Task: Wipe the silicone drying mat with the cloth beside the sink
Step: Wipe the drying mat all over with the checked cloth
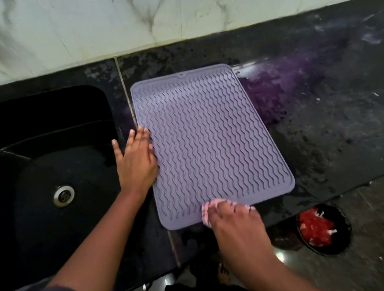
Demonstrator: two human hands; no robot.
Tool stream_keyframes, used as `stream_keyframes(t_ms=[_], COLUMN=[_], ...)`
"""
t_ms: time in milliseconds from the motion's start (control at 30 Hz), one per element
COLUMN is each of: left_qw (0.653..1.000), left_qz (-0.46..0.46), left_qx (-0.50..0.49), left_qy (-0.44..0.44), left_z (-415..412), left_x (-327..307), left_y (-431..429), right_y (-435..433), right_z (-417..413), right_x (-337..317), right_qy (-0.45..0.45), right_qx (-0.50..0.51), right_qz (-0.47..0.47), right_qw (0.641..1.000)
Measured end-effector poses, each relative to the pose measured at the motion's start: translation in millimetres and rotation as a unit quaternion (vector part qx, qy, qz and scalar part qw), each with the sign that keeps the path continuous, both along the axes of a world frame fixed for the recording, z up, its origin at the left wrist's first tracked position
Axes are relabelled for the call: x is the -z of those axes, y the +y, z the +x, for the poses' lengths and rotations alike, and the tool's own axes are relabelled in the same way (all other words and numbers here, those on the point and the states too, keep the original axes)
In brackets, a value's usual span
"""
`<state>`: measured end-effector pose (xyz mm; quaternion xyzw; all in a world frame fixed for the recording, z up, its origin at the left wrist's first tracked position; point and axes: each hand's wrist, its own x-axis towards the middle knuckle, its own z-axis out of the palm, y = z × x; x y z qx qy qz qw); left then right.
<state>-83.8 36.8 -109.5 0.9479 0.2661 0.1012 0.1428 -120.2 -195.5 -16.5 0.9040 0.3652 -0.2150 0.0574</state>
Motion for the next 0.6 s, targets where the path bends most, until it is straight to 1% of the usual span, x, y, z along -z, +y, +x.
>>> stream_keyframes(t_ms=[67, 133, 167, 267, 333, 433, 467, 500, 533, 567, 600], left_qw=[1.0, 0.998, 0.997, 0.992, 0.988, 0.985, 0.985, 0.985, 0.985, 0.985, 0.985], left_qz=[-0.02, -0.043, -0.057, -0.095, -0.104, -0.115, -0.117, -0.12, -0.124, -0.126, -0.128], left_qx=[0.005, 0.011, 0.009, -0.02, -0.047, -0.064, -0.061, -0.058, -0.057, -0.057, -0.059], left_qy=[-0.022, -0.04, -0.048, -0.083, -0.102, -0.11, -0.11, -0.11, -0.109, -0.105, -0.098], left_z=[0.0, -0.8, -0.1, 5.5, 12.2, 27.1, 32.1, 37.6, 42.7, 47.1, 50.6], left_x=[-1.7, -3.8, -5.4, -11.6, -14.6, -17.2, -17.5, -17.9, -17.8, -17.4, -16.3], left_y=[2.8, 10.0, 15.9, 37.7, 52.8, 72.6, 76.8, 81.4, 85.6, 89.4, 92.8], right_y=[8.2, 22.5, 31.9, 68.4, 100.0, 154.3, 170.3, 185.5, 198.3, 209.3, 218.8], right_z=[4.5, 21.7, 34.2, 77.4, 107.6, 155.8, 171.3, 185.5, 198.6, 208.9, 218.9], right_x=[-3.4, -9.9, -12.9, -22.6, -27.2, -27.5, -25.6, -24.9, -23.6, -21.7, -14.9], right_qy=[0.061, 0.111, 0.112, 0.074, 0.056, 0.035, 0.056, 0.109, 0.188, 0.264, 0.317], right_qx=[-0.012, 0.01, 0.026, 0.08, 0.11, 0.128, 0.143, 0.167, 0.199, 0.229, 0.247], right_qz=[0.056, 0.117, 0.143, 0.211, 0.267, 0.318, 0.327, 0.344, 0.369, 0.392, 0.4], right_qw=[0.997, 0.987, 0.983, 0.971, 0.956, 0.939, 0.932, 0.917, 0.888, 0.851, 0.824])
